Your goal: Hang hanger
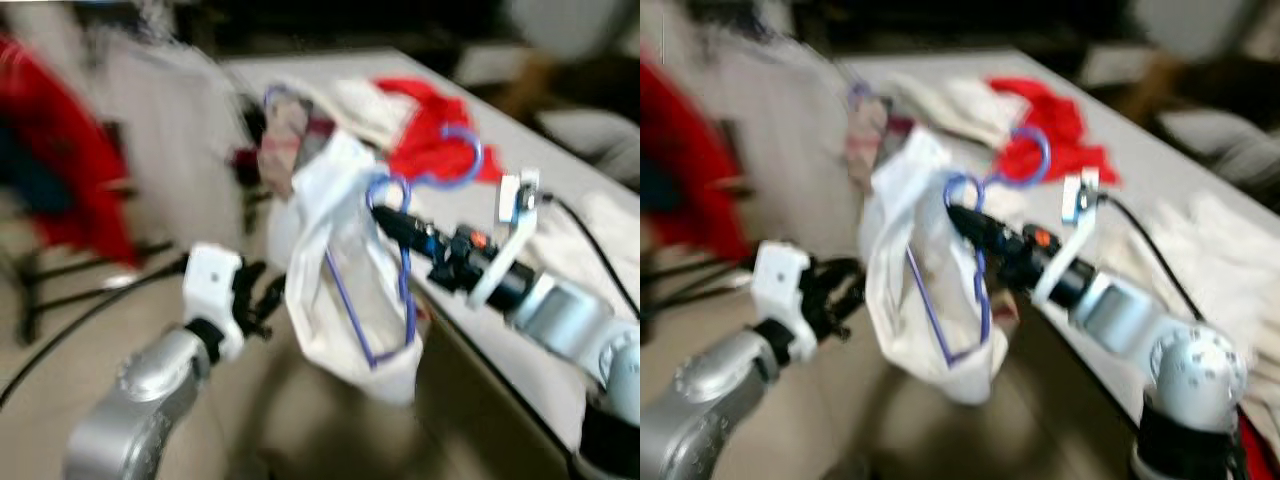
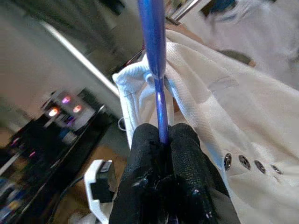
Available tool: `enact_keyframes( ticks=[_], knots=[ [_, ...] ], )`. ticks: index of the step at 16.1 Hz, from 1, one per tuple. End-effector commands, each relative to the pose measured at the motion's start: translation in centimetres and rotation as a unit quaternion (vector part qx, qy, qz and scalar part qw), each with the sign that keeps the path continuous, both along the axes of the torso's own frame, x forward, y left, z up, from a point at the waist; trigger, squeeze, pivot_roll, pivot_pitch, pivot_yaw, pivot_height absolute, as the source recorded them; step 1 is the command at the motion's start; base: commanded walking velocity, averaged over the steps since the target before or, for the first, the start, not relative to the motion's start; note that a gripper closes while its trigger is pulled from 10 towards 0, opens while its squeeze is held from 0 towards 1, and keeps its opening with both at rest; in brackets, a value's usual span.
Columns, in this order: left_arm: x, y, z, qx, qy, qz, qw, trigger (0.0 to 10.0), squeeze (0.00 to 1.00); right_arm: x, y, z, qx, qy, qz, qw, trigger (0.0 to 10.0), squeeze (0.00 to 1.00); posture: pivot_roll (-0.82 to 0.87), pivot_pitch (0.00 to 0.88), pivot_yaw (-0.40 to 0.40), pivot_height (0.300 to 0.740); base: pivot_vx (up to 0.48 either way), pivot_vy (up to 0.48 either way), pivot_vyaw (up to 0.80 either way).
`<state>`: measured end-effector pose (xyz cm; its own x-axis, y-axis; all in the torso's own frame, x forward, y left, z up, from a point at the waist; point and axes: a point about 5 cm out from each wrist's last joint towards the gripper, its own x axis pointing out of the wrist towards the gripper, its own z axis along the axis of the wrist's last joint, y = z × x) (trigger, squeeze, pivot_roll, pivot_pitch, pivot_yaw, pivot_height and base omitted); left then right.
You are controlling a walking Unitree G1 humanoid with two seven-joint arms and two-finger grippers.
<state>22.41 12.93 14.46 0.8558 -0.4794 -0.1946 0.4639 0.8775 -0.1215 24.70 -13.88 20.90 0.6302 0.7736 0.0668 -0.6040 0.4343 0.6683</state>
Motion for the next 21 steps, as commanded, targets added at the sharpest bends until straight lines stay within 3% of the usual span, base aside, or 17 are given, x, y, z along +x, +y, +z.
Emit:
enact_keyframes(
  ticks=[1, 3, 10, 14, 15, 17, 18, 19, 21],
  knots=[
    [-0.1, -0.4, 0.3, 0.0, -0.007, -0.009, 1.0, 10.0, 0.0, 0.1, 0.0, 0.0, 0.008, -0.004, -0.004, 1.0, 10.0, 0.0, 0.09, 0.019, -0.122, 0.74, 0.0, 0.0, 0.8],
    [-0.2, -0.7, 0.5, -0.006, -0.01, -0.01, 1.0, 10.0, 0.0, 1.5, 0.0, -1.3, -0.036, 0.002, -0.054, 0.998, 10.0, 0.0, 0.1, 0.024, -0.126, 0.74, 0.0, 0.0, 0.8],
    [-0.7, -0.1, 0.7, -0.001, -0.012, 0.008, 1.0, 10.0, 0.0, 2.4, 0.7, -2.1, -0.039, -0.001, -0.052, 0.998, 10.0, 0.0, 0.13, 0.039, -0.15, 0.74, 0.0, 0.0, 0.8],
    [0.0, 0.9, 0.5, 0.034, -0.012, 0.049, 0.998, 10.0, 0.0, 3.6, 0.1, -3.2, -0.062, -0.007, -0.103, 0.993, 10.0, 0.0, 0.14, 0.037, -0.143, 0.74, 0.0, 0.0, 0.8],
    [0.5, 1.4, 0.3, 0.059, -0.011, 0.066, 0.996, 10.0, 0.0, 4.0, -0.1, -3.7, -0.105, -0.026, -0.134, 0.985, 10.0, 0.0, 0.15, 0.037, -0.137, 0.74, 0.0, 0.0, 0.78],
    [1.0, 1.7, 0.5, 0.066, -0.016, 0.078, 0.995, 10.0, 0.0, 4.8, -0.3, -4.7, -0.199, -0.052, -0.169, 0.964, 10.0, 0.0, 0.16, 0.034, -0.122, 0.74, 0.0, 0.0, 0.0],
    [1.2, 1.7, 0.5, 0.069, -0.016, 0.079, 0.994, 10.0, 0.0, 4.8, -0.3, -4.8, -0.218, -0.06, -0.173, 0.959, 10.0, 0.0, 0.16, 0.034, -0.122, 0.74, 0.0, 0.0, 0.0],
    [1.6, 1.4, 0.5, 0.083, -0.02, 0.067, 0.994, 10.0, 0.0, 5.6, -0.9, -5.2, -0.273, -0.075, -0.204, 0.937, 10.0, 0.0, 0.15, 0.027, -0.116, 0.74, 0.0, 0.0, 0.0],
    [2.7, 1.0, 0.5, 0.077, -0.024, 0.056, 0.995, 10.0, 0.0, 6.6, -1.4, -5.7, -0.321, -0.069, -0.221, 0.919, 10.0, 0.0, 0.1, 0.04, -0.089, 0.74, 0.0, 0.0, 0.0]
  ],
)
